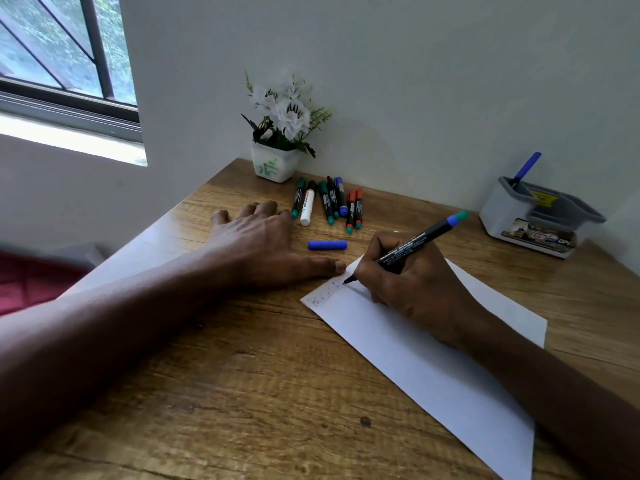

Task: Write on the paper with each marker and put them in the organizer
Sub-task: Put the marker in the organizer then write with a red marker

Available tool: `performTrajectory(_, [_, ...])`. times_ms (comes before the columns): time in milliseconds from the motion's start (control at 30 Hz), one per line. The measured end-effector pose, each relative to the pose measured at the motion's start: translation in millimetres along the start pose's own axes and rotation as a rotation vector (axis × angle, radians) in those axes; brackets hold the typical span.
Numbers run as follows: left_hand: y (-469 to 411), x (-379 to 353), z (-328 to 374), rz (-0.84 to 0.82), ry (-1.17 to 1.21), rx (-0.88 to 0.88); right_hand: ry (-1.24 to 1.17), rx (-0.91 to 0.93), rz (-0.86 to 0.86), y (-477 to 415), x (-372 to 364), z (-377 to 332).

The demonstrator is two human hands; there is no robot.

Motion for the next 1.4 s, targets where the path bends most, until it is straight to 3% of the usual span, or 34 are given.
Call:
performTrajectory(167, [0.5, 0.2, 0.8, 0.004, -0.001, 0.003, 0.025, 0.006, 0.081, -1.1, 0.7, 3.1])
performTrajectory(1400, [-1.1, -0.4, 1.1, 0.013, -0.009, -0.001, 0.022, -0.059, 0.112, -0.4, 3.8, 1.3])
Point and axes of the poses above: each hand's wrist, its own y-axis away from the middle knuckle, its own x-axis out of the back of the hand, z = x × y, the point moved 3 cm from there along -y, towards the middle knuckle, and after that the axes turned 12 degrees about z, right-handed, at the moved point
